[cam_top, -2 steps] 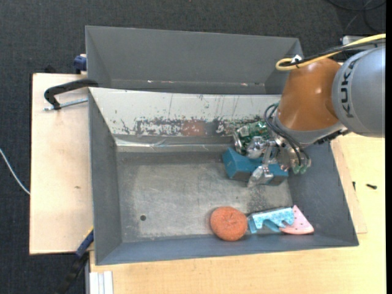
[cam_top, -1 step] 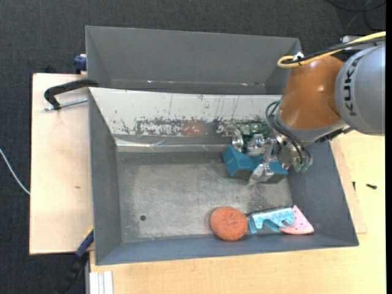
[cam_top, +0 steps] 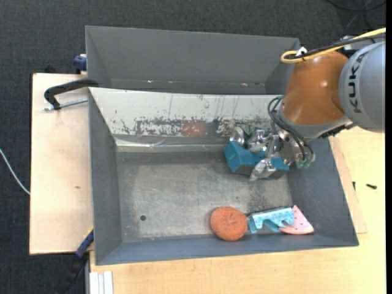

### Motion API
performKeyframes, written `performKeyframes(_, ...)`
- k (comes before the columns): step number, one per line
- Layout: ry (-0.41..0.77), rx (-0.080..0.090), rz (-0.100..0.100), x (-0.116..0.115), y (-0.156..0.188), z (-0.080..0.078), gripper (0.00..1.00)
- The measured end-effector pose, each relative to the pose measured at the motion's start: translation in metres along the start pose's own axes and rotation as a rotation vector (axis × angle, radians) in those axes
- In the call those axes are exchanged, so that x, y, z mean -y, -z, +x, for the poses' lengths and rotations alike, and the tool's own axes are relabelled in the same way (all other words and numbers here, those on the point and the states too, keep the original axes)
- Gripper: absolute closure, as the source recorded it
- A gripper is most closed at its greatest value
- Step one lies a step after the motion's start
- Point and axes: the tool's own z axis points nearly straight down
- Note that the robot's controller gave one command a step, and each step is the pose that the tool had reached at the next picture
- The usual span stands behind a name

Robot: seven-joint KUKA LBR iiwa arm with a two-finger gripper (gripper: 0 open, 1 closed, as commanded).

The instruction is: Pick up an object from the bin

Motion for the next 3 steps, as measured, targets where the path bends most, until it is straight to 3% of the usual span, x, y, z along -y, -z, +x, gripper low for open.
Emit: performKeyframes(3, 0.0, 0.006, 0.001, 0.0, 0.026, 0.0, 1.0)
